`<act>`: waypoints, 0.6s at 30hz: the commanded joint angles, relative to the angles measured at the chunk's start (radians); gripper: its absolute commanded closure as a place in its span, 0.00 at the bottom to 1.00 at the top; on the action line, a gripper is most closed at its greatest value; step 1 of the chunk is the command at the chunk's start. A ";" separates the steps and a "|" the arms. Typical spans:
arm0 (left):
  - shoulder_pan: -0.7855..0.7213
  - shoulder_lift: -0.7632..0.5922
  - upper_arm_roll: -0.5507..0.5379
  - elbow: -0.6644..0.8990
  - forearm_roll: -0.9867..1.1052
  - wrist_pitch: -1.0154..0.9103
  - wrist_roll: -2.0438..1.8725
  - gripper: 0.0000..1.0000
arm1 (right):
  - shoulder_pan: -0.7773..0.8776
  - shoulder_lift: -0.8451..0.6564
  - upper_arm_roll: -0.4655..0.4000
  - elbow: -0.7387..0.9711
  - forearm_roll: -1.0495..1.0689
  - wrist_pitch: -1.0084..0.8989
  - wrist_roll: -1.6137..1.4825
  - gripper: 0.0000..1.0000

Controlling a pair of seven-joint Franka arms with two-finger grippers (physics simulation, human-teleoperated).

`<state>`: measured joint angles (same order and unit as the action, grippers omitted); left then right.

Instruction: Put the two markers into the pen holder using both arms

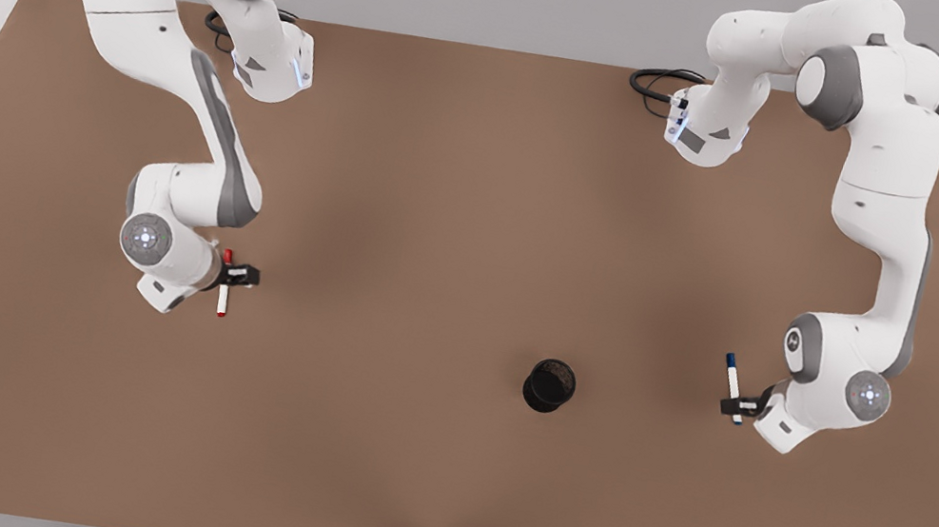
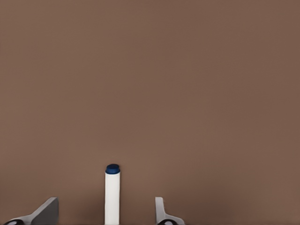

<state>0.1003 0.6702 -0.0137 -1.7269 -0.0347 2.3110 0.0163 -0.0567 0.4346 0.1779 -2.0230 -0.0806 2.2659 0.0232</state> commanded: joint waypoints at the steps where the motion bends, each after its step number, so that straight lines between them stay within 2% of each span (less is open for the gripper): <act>1: 0.001 -0.003 0.000 -0.020 0.002 0.108 0.096 0.01 | -0.018 0.029 0.000 -0.042 -0.013 0.241 0.012 0.00; 5: -0.001 -0.011 0.000 -0.066 0.002 0.142 0.097 0.02 | -0.051 0.089 0.000 -0.048 -0.011 0.277 0.014 0.01; 6: -0.001 -0.009 0.000 -0.066 0.002 0.142 0.099 0.12 | -0.052 0.090 0.000 -0.048 -0.011 0.282 0.014 0.04; 7: -0.004 -0.007 0.000 -0.066 0.004 0.142 0.099 0.22 | -0.049 0.092 0.000 -0.049 -0.011 0.281 0.014 0.11; 10: -0.004 -0.001 0.000 -0.066 0.004 0.140 0.099 0.34 | -0.046 0.090 0.002 -0.059 -0.011 0.279 0.012 0.28; 11: -0.004 0.000 0.000 -0.065 0.004 0.140 0.099 0.37 | -0.045 0.090 0.002 -0.060 -0.011 0.279 0.014 0.38; 12: -0.004 0.000 0.000 -0.066 0.004 0.140 0.099 0.38 | -0.045 0.090 0.002 -0.059 -0.011 0.277 0.014 0.43; 13: -0.004 0.000 0.000 -0.066 0.004 0.140 0.097 0.39 | -0.045 0.089 0.003 -0.059 -0.011 0.277 0.015 0.53; 15: -0.001 0.002 0.000 -0.065 0.004 0.140 0.097 0.41 | -0.046 0.090 0.003 -0.059 -0.011 0.276 0.015 0.61; 18: -0.004 0.005 0.000 -0.065 0.002 0.140 0.097 0.48 | -0.045 0.090 0.003 -0.059 -0.011 0.276 0.018 0.78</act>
<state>0.0968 0.6752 -0.0138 -1.7922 -0.0320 2.4438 0.0812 -0.1021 0.5251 0.1812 -2.0820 -0.0865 2.5294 0.0287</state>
